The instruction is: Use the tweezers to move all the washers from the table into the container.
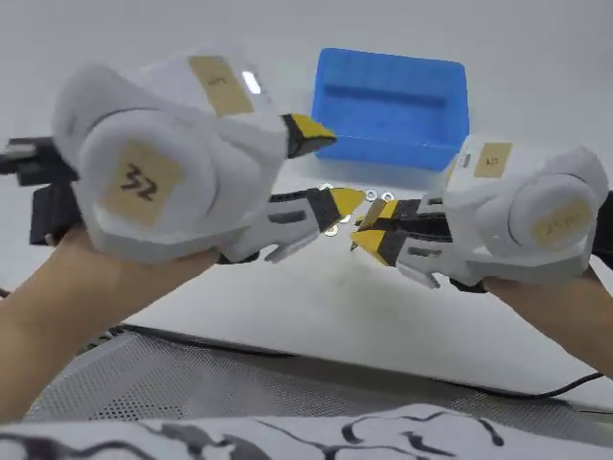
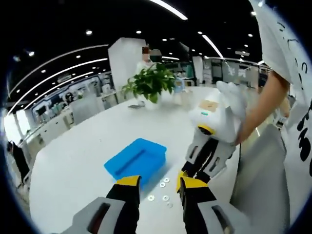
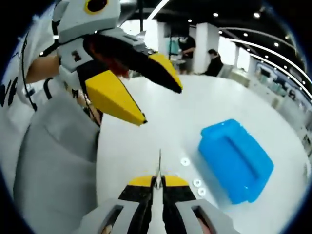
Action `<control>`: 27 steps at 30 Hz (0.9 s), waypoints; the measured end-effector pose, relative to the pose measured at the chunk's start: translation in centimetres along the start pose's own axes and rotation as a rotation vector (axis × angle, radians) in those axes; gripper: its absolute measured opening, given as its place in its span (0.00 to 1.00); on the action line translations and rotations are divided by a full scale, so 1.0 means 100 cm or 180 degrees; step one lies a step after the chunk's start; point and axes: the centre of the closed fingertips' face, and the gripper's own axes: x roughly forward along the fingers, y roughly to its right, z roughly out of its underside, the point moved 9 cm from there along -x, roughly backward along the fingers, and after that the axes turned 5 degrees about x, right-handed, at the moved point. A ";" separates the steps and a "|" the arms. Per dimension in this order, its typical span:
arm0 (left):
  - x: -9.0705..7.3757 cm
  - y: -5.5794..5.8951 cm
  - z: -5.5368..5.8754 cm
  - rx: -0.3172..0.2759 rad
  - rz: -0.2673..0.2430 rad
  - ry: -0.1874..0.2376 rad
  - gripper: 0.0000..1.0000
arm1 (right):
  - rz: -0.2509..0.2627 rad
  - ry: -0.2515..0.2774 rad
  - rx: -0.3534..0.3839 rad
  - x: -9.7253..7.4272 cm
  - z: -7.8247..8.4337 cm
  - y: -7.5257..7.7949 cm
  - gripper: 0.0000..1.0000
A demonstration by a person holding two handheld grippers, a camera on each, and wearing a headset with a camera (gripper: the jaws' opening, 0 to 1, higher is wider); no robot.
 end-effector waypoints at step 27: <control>-0.058 0.003 0.064 -0.0491 -0.1394 -0.0218 0.82 | 0.0134 0.0015 0.0106 0.014 -0.022 0.007 0.04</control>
